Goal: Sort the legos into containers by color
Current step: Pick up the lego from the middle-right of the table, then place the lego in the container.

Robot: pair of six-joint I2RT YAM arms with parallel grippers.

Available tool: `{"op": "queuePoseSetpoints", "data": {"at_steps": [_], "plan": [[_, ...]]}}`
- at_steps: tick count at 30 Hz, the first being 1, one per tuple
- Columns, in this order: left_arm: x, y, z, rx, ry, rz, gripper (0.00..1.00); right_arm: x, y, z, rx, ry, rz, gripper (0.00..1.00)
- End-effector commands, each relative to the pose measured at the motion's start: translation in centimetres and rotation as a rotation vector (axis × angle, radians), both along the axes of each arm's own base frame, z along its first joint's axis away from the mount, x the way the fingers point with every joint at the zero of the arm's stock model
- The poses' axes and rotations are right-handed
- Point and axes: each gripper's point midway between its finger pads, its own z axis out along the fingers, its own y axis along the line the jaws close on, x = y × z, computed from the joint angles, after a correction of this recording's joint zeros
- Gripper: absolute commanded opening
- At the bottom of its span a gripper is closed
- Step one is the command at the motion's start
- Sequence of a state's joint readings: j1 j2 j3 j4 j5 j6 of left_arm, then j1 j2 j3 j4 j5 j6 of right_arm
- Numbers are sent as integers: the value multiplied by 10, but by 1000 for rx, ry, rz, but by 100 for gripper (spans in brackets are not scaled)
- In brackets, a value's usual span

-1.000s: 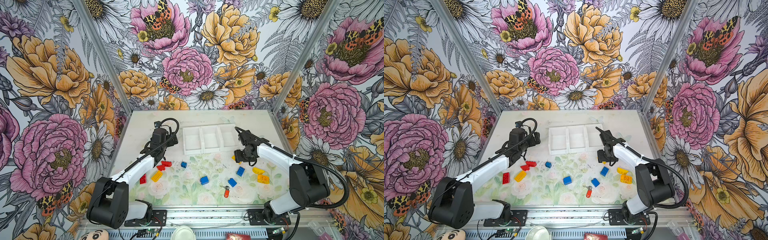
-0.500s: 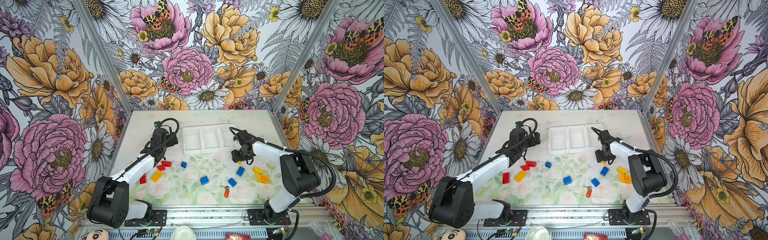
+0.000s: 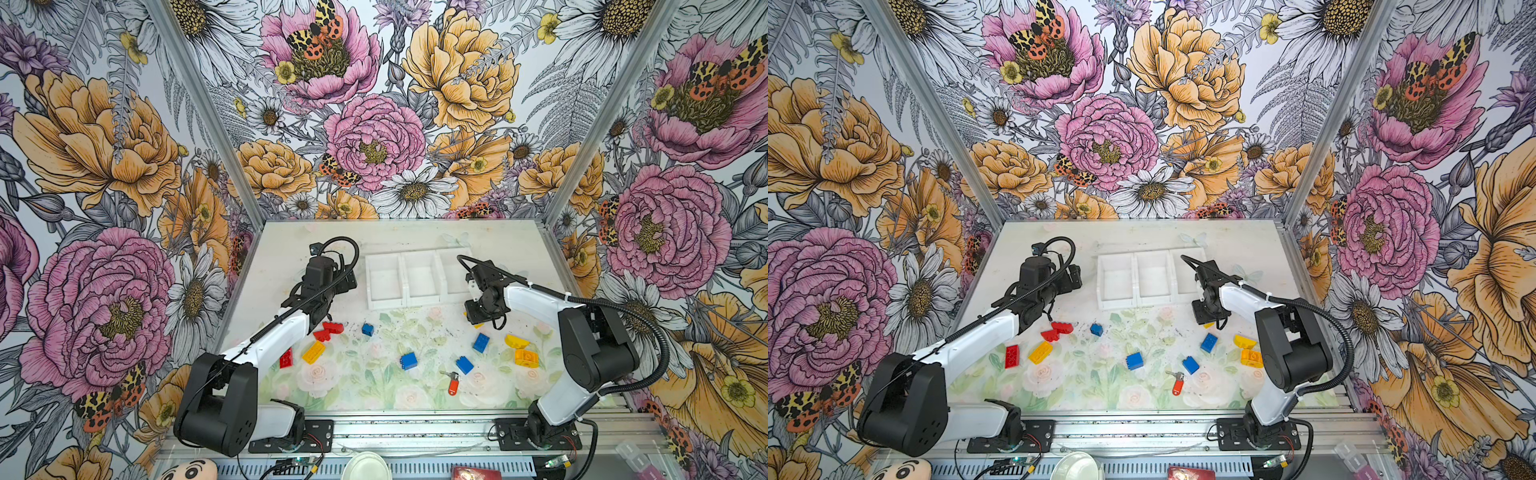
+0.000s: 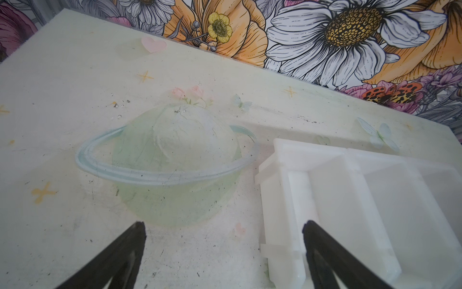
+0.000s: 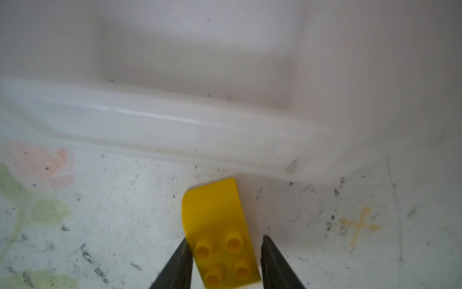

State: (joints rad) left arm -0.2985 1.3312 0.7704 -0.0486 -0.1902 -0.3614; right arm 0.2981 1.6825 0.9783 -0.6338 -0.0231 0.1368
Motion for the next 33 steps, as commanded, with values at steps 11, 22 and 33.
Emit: {"op": "queuePoseSetpoints", "data": {"at_steps": [11,22,33], "plan": [[1,-1,10,-10,-17,11,99,7,4,8,-10,-46,12,29],[-1,-1,11,-18,-13,12,99,4,15,74,110,-157,-34,27],[-7,-7,4,-64,9,6,99,97,31,107,78,-274,-2,26]]}}
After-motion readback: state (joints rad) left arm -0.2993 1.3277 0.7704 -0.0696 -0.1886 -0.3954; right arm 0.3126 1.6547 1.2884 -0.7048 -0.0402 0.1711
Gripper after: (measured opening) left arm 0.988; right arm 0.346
